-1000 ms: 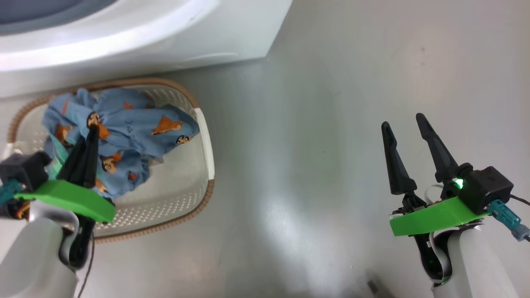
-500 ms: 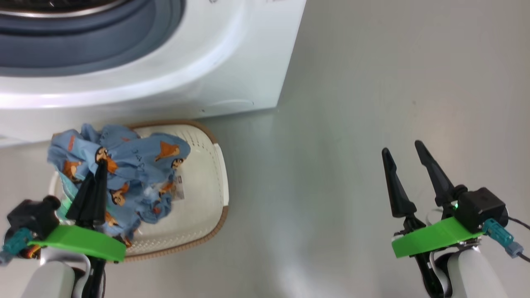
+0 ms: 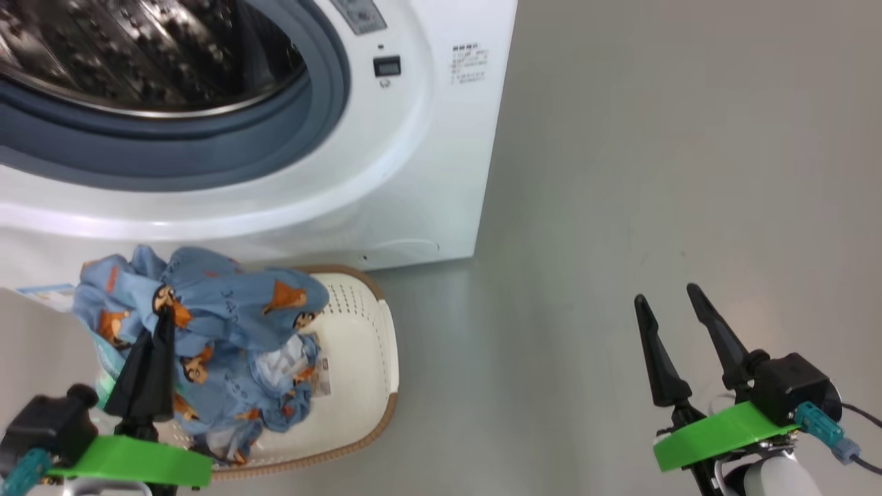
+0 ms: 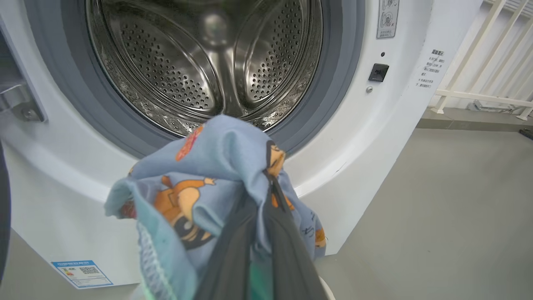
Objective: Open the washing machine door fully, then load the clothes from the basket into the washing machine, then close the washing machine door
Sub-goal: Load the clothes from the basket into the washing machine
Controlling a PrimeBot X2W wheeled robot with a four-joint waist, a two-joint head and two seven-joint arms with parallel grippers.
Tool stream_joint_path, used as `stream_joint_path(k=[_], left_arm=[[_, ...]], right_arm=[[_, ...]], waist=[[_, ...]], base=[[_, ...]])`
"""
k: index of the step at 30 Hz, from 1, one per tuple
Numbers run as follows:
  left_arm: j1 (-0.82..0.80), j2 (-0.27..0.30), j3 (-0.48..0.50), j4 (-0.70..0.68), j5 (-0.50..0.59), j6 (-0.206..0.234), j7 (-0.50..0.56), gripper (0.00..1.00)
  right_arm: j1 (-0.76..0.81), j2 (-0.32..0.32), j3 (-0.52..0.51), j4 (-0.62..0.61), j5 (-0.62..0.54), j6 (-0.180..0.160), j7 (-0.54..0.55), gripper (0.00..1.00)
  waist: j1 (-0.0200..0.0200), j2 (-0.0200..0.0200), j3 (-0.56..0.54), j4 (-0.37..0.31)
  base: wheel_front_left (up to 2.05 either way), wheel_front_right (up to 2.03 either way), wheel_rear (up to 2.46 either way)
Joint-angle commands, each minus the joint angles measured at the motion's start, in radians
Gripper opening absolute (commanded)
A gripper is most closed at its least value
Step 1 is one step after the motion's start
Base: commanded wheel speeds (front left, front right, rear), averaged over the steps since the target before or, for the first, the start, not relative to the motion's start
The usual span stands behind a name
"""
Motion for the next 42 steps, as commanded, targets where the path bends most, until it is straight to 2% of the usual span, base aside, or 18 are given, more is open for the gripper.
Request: stream_joint_path(k=[1,11,22,42], left_arm=[[0.015,0.017,0.049,-0.046,0.023,0.005,-0.012,0.0],[0.132,-0.03,0.129,-0.162,0.095,0.005,-0.012,0.0],[0.214,-0.065,0.161,-0.197,0.132,0.005,-0.012,0.0],[0.247,-0.089,0.169,-0.226,0.138,0.005,-0.012,0.0]], right_arm=[[0.018,-0.001,0.019,-0.022,-0.013,0.002,-0.005,1.0],[0.066,-0.001,0.017,-0.021,-0.024,0.002,-0.005,1.0],[0.105,-0.001,0.011,-0.023,-0.024,0.002,-0.005,1.0],[0.122,-0.001,0.004,-0.037,-0.02,0.002,-0.005,1.0]], waist=[[-0.0001,-0.0001,-0.063,0.008],[-0.0001,-0.0001,-0.163,0.013],[-0.0001,-0.0001,-0.234,0.01],[-0.0001,-0.0001,-0.236,0.005]], base=[[0.0,0.0,0.0],[0.0,0.0,0.0],[0.0,0.0,0.0],[0.0,0.0,0.0]])
